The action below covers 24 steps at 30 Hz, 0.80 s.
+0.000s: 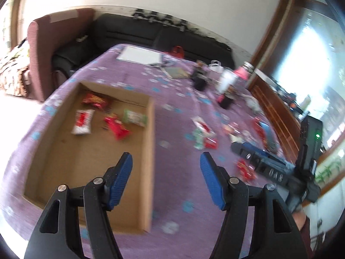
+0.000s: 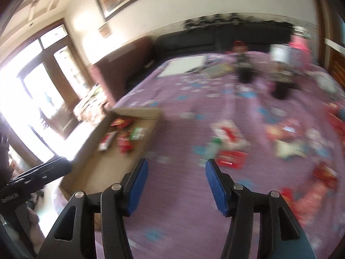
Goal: Organize snacks
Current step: 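Move both tools back over the remaining snacks, then grasp red black-label candy with left tool while right tool grasps pink cartoon packet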
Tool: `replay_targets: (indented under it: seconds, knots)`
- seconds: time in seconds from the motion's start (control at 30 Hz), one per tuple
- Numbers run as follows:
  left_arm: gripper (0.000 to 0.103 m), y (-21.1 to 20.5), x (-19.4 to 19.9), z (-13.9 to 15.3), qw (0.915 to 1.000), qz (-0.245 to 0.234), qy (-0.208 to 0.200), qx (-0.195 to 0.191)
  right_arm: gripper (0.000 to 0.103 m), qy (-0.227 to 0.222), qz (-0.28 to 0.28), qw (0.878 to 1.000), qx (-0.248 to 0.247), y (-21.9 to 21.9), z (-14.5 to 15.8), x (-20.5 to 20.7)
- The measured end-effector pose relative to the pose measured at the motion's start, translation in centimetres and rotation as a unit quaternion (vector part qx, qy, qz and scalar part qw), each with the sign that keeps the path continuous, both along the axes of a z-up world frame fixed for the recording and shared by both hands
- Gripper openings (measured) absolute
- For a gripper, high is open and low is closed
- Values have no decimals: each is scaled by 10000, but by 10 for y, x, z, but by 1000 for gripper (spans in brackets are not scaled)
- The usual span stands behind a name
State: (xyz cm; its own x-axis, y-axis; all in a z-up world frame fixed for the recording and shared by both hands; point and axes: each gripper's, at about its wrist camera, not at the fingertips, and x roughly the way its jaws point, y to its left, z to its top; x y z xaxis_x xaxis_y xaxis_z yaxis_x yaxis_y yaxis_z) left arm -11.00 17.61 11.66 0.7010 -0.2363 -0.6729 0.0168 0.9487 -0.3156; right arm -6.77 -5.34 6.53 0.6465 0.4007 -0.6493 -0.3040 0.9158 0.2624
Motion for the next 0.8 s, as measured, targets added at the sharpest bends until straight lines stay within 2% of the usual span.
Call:
replay_targets:
  seconds: [0.1,0.2,0.33,0.53,0.7,0.73,0.77,0.8]
  knots:
    - [64,-21,-9,-2,9998,-218,-39,18,57,-18,-640,9978,-148,-63,-5,-8]
    - [64,-41,-10,-8,9992,-402,-1,-7,59,299,-1371,9900,-145,-125,-19,-11]
    - [64,-61,-7,-18,9982,-575,146,33,59,720,-1753,9818,110,-167,-41,-9]
    - [64,-70,-12,-19,9979,-600,210,104,60,1039,-1805,9773,385,-158,-65,12]
    - [64,-68,-13,-19,9981,-546,249,120,58,961,-1819,9785,-114,-129,-71,28]
    - [64,-70,-11,-20,9979,-574,290,109,52,959,-1815,9784,-241,-124,-71,29]
    - [64,-71,-10,-20,9976,-607,318,113,42,969,-1815,9778,-404,-120,-72,29]
    - [64,-75,-8,-21,9972,-656,347,136,42,965,-1805,9778,-437,-119,-72,28]
